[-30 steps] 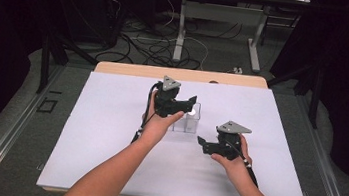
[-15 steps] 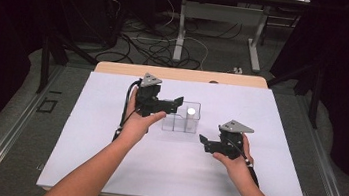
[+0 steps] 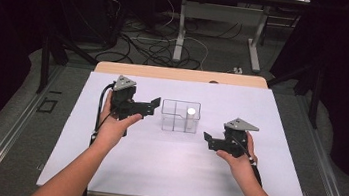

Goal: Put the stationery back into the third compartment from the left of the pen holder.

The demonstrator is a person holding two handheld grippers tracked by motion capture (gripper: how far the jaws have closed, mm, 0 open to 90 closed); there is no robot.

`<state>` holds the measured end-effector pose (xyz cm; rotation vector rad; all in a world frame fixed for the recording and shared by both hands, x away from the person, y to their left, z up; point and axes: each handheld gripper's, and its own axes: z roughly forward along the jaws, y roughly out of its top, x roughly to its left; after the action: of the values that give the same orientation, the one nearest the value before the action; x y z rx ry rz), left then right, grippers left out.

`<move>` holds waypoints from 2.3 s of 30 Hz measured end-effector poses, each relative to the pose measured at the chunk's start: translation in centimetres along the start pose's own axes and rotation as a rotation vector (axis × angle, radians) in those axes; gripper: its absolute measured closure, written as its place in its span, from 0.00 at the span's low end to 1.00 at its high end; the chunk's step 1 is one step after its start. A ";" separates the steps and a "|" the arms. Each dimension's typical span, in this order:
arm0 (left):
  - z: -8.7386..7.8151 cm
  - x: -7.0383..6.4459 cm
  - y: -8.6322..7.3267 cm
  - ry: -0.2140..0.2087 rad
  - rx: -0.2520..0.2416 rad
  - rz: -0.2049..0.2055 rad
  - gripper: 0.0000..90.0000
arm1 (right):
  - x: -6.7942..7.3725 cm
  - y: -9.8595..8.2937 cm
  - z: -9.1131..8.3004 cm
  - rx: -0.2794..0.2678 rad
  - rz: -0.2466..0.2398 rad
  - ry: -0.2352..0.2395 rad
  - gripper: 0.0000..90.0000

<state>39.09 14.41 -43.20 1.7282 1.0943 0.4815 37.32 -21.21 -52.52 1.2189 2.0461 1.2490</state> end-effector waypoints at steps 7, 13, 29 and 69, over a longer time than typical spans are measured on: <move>-1.6 2.0 -1.6 0.059 0.000 -0.039 0.00 | -0.9 0.2 -0.4 -0.005 0.013 -0.026 0.13; -2.8 4.2 -3.2 0.109 0.000 -0.085 0.00 | -1.4 0.2 -0.6 -0.003 0.021 -0.038 0.13; -4.3 8.0 -7.6 0.203 0.032 -0.150 0.01 | -2.3 0.0 -0.6 0.003 0.037 -0.059 0.13; -3.7 11.0 -11.6 0.255 0.108 -0.199 0.01 | -2.0 -0.7 0.3 0.032 0.020 -0.043 0.13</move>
<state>36.85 26.75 -53.71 1.6586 1.4823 0.5351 38.28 -22.93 -53.42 1.2731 2.0346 1.1929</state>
